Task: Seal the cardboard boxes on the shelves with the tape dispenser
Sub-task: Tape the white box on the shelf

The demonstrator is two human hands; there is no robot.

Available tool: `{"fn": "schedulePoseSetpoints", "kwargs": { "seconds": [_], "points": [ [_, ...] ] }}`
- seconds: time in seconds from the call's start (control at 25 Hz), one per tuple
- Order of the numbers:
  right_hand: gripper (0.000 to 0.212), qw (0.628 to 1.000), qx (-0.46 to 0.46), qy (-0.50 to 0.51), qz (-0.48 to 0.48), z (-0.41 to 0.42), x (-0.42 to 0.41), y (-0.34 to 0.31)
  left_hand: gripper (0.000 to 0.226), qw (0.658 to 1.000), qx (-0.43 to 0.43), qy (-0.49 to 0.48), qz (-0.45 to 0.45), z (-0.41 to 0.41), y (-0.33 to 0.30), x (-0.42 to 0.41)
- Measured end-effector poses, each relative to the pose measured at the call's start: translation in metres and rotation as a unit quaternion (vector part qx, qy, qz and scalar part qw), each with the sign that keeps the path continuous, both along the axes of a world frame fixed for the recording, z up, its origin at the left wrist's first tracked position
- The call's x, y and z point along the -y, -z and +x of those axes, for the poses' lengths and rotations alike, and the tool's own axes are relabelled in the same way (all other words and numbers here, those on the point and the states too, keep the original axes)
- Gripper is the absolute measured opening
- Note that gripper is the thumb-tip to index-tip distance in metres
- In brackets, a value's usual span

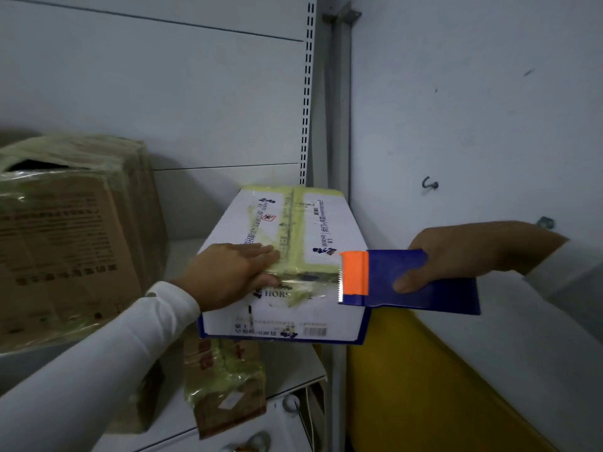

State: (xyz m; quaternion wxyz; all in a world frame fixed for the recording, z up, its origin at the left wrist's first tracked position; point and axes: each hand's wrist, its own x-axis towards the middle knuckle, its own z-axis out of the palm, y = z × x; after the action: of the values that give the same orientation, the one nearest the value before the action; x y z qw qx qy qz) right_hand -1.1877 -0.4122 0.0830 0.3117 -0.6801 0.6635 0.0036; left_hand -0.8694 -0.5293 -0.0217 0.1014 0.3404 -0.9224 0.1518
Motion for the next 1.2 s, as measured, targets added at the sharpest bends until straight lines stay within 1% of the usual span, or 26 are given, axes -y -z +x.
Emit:
{"fn": "schedulePoseSetpoints", "kwargs": {
  "seconds": [0.08,0.16,0.28,0.36,0.4,0.44,0.48,0.52,0.56,0.6,0.68,0.76,0.8,0.92,1.0,1.12,1.2],
  "points": [
    [0.044,1.0,0.008,0.015,-0.001,-0.017,-0.013,0.001,0.084,1.0,-0.007,0.004,0.014,0.011,-0.001,0.002],
    [0.041,0.999,0.028,0.024,-0.005,-0.026,-0.02,0.006,0.085,1.0,-0.002,0.006,0.018,0.014,-0.003,0.003],
    [0.035,0.998,0.044,0.036,-0.019,-0.027,-0.02,0.017,0.08,1.0,-0.01,0.016,0.021,0.011,-0.004,0.0],
    [0.035,0.997,0.047,0.048,-0.025,-0.026,-0.019,0.022,0.075,0.999,-0.019,0.01,0.046,0.012,-0.006,-0.002],
    [0.036,0.997,0.054,0.052,-0.026,-0.026,-0.019,0.024,0.078,0.998,-0.016,-0.004,0.058,0.012,-0.009,-0.004],
    [0.036,0.996,0.063,0.054,-0.026,-0.026,-0.019,0.026,0.083,0.998,-0.007,-0.022,0.056,0.009,-0.012,-0.007],
    [0.036,0.996,0.074,0.053,-0.027,-0.026,-0.02,0.028,0.089,0.999,-0.005,-0.031,0.036,0.001,-0.014,-0.012],
    [0.035,0.995,0.082,0.051,-0.027,-0.026,-0.02,0.029,0.092,1.0,-0.013,-0.021,0.001,-0.011,-0.016,-0.017],
    [0.034,0.995,0.088,0.047,-0.027,-0.024,-0.019,0.031,0.091,0.999,-0.028,0.01,-0.03,-0.027,-0.017,-0.024],
    [0.032,0.995,0.092,0.042,-0.027,-0.023,-0.018,0.033,0.084,0.997,-0.043,0.054,-0.044,-0.045,-0.016,-0.03],
    [0.03,0.994,0.1,0.041,-0.025,-0.022,-0.017,0.034,0.067,0.993,-0.018,0.118,-0.011,-0.074,-0.013,-0.034],
    [0.029,0.994,0.098,0.041,-0.024,-0.024,-0.017,0.035,0.056,0.992,0.017,0.119,0.03,-0.087,-0.008,-0.029],
    [0.029,0.994,0.095,0.04,-0.023,-0.025,-0.018,0.035,0.054,0.993,0.02,0.112,0.034,-0.087,-0.006,-0.023],
    [0.031,0.994,0.107,0.034,-0.016,-0.034,-0.022,0.039,0.053,0.993,0.016,0.113,0.022,-0.082,-0.002,-0.016],
    [0.033,0.996,0.087,0.033,-0.017,-0.046,-0.028,0.035,0.055,0.992,0.016,0.126,0.015,-0.078,0.001,-0.014],
    [0.043,0.997,0.054,0.05,-0.018,-0.075,-0.049,0.028,0.057,0.991,0.014,0.127,0.027,-0.075,-0.001,-0.013],
    [0.041,0.996,0.052,0.07,-0.016,-0.089,-0.063,0.028,0.056,0.991,0.017,0.13,0.033,-0.075,-0.002,-0.013]
  ]
}}
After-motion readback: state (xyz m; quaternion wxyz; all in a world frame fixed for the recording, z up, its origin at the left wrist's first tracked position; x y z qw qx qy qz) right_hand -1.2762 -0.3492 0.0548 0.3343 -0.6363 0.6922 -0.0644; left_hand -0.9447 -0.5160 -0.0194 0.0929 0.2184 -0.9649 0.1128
